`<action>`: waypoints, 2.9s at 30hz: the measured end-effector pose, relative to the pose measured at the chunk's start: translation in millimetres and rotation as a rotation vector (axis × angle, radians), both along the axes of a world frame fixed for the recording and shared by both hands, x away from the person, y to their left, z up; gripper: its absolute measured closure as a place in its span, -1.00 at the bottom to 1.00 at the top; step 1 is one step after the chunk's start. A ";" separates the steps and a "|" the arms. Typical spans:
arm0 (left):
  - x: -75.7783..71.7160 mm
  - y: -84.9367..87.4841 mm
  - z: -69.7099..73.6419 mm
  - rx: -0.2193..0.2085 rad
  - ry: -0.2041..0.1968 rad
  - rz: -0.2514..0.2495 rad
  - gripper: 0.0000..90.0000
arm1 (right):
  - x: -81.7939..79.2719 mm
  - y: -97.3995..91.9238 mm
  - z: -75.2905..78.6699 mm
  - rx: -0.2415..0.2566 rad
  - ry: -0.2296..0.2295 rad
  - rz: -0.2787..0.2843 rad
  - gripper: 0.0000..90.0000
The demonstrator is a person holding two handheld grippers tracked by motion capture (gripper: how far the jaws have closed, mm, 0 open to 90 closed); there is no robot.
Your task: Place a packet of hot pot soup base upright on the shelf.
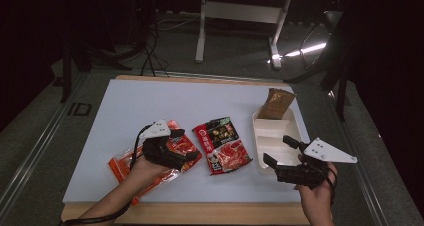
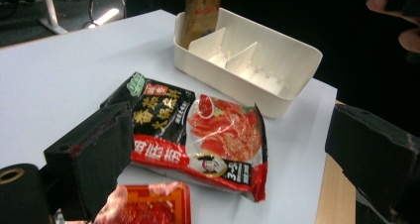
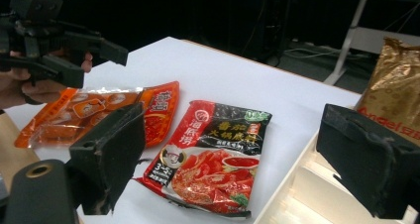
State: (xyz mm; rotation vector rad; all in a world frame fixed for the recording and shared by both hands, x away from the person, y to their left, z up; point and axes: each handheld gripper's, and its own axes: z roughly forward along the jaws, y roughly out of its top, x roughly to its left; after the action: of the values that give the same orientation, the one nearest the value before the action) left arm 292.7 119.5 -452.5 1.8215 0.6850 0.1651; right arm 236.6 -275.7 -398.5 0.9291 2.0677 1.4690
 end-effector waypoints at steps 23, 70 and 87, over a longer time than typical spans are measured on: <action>43.1 -32.5 4.8 0.063 0.009 -0.022 -0.68 | -6.0 8.8 -14.4 -0.023 -0.056 0.051 -0.73; 133.7 -45.1 -72.1 0.351 0.281 0.183 -0.15 | -6.3 25.4 -26.3 -0.096 -0.032 0.099 -0.75; 136.0 -52.7 -83.6 0.378 0.349 0.137 0.52 | -5.4 27.1 -29.0 -0.107 -0.022 0.113 -0.71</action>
State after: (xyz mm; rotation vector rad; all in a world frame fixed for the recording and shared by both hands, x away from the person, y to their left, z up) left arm 428.7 66.8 -536.1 2.1913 1.0833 0.0687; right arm 231.2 -248.6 -427.5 0.7631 2.1905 1.4020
